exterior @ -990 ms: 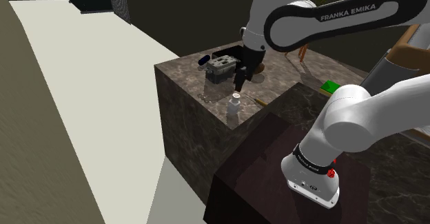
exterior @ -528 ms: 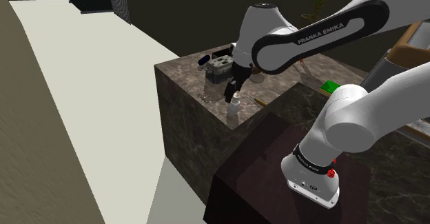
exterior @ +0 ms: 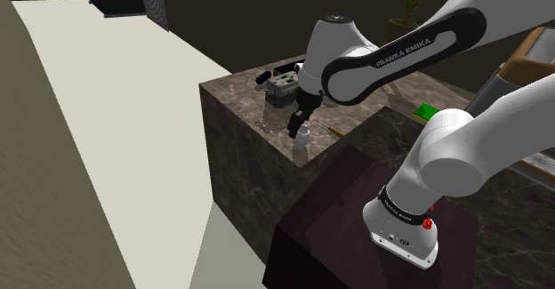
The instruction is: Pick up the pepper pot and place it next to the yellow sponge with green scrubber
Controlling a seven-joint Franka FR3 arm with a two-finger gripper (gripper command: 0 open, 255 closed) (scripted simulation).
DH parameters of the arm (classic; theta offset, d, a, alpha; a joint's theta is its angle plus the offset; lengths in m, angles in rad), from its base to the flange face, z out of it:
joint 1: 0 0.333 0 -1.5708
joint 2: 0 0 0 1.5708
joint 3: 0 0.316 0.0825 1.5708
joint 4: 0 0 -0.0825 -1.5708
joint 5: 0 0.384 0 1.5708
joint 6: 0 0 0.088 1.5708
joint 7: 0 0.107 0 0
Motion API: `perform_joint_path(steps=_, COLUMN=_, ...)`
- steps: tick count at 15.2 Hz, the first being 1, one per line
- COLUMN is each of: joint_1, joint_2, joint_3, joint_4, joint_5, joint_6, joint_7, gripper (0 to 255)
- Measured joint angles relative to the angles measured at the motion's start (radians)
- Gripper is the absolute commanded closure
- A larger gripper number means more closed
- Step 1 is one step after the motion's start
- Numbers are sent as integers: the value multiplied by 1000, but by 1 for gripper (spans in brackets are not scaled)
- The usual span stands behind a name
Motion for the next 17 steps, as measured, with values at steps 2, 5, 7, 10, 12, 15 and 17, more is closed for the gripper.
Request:
perform_joint_path(steps=2, joint_1=0, joint_2=0, joint_3=0, joint_4=0, joint_5=0, joint_6=1, joint_7=0, gripper=0)
perform_joint_path(steps=5, joint_1=0, joint_2=0, joint_3=0, joint_4=0, joint_5=0, joint_6=1, joint_7=0, gripper=255)
perform_joint_path(steps=7, joint_1=0, joint_2=0, joint_3=0, joint_4=0, joint_5=0, joint_6=1, joint_7=0, gripper=255)
perform_joint_path(steps=10, joint_1=0, joint_2=0, joint_3=0, joint_4=0, joint_5=0, joint_6=1, joint_7=0, gripper=255)
perform_joint_path(steps=12, joint_1=0, joint_2=0, joint_3=0, joint_4=0, joint_5=0, joint_6=1, joint_7=0, gripper=255)
perform_joint_path(steps=15, joint_1=1, joint_2=-7, joint_3=0, joint_4=2, joint_5=1, joint_6=-8, joint_7=0, gripper=255)
perform_joint_path(steps=17, joint_1=0, joint_2=-23, joint_3=-2, joint_4=14, joint_5=1, joint_6=-37, joint_7=-3, gripper=255)
